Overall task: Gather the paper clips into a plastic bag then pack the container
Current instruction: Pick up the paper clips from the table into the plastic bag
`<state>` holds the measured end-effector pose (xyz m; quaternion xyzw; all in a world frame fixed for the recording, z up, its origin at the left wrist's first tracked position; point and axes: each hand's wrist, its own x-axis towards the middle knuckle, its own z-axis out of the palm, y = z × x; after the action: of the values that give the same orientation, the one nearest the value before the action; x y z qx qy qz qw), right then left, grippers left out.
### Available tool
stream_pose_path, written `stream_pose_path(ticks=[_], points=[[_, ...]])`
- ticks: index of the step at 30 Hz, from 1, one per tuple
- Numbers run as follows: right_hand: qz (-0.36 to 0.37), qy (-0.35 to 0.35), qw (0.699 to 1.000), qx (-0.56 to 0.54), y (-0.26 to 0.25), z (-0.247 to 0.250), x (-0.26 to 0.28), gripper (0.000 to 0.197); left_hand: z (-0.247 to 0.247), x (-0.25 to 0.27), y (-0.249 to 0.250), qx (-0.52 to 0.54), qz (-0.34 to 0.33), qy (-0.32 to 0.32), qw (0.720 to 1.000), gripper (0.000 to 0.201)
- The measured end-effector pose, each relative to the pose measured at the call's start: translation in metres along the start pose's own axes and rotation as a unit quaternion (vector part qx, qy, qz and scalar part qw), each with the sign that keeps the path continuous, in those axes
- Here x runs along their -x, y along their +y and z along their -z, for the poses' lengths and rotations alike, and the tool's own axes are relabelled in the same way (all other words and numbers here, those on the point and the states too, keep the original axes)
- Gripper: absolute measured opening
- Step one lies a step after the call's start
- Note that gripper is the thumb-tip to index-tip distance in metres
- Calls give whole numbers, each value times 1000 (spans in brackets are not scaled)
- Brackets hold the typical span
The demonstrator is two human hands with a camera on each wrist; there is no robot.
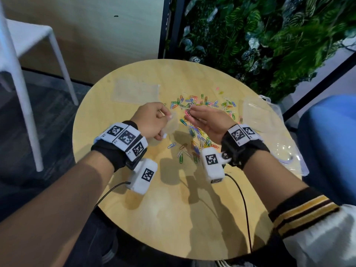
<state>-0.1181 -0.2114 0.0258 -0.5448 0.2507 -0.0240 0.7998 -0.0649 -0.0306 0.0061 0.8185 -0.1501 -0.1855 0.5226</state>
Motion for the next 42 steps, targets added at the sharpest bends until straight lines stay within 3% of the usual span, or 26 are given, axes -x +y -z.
stream_pose_path(ticks=[5, 9, 14, 18, 21, 26, 29, 35, 42], points=[[-3, -54, 998, 16, 6, -25, 8, 24, -8, -2, 7, 107, 46, -16, 993, 8], [5, -29, 995, 91, 10, -27, 4, 10, -13, -2, 3, 147, 78, -7, 986, 8], [-12, -9, 987, 159, 12, -22, 5, 7, -17, -2, 4, 162, 61, -4, 985, 10], [-13, 9, 961, 276, 14, -27, 7, 16, -20, -1, 6, 147, 63, -3, 987, 8], [10, 29, 917, 398, 14, -33, 7, 33, -19, 0, 7, 140, 60, -3, 988, 5], [45, 17, 819, 572, 4, -38, 14, 9, -17, 3, 11, 155, 40, -30, 987, 5], [72, 6, 771, 632, 0, -39, 17, 15, -19, 4, 12, 156, 33, -40, 986, 6], [69, -21, 740, 669, -2, -41, 17, 23, -17, 3, 10, 154, 26, -28, 987, 6], [131, -69, 697, 701, -4, -38, 25, 17, -13, 6, 6, 98, 8, -28, 995, 9]])
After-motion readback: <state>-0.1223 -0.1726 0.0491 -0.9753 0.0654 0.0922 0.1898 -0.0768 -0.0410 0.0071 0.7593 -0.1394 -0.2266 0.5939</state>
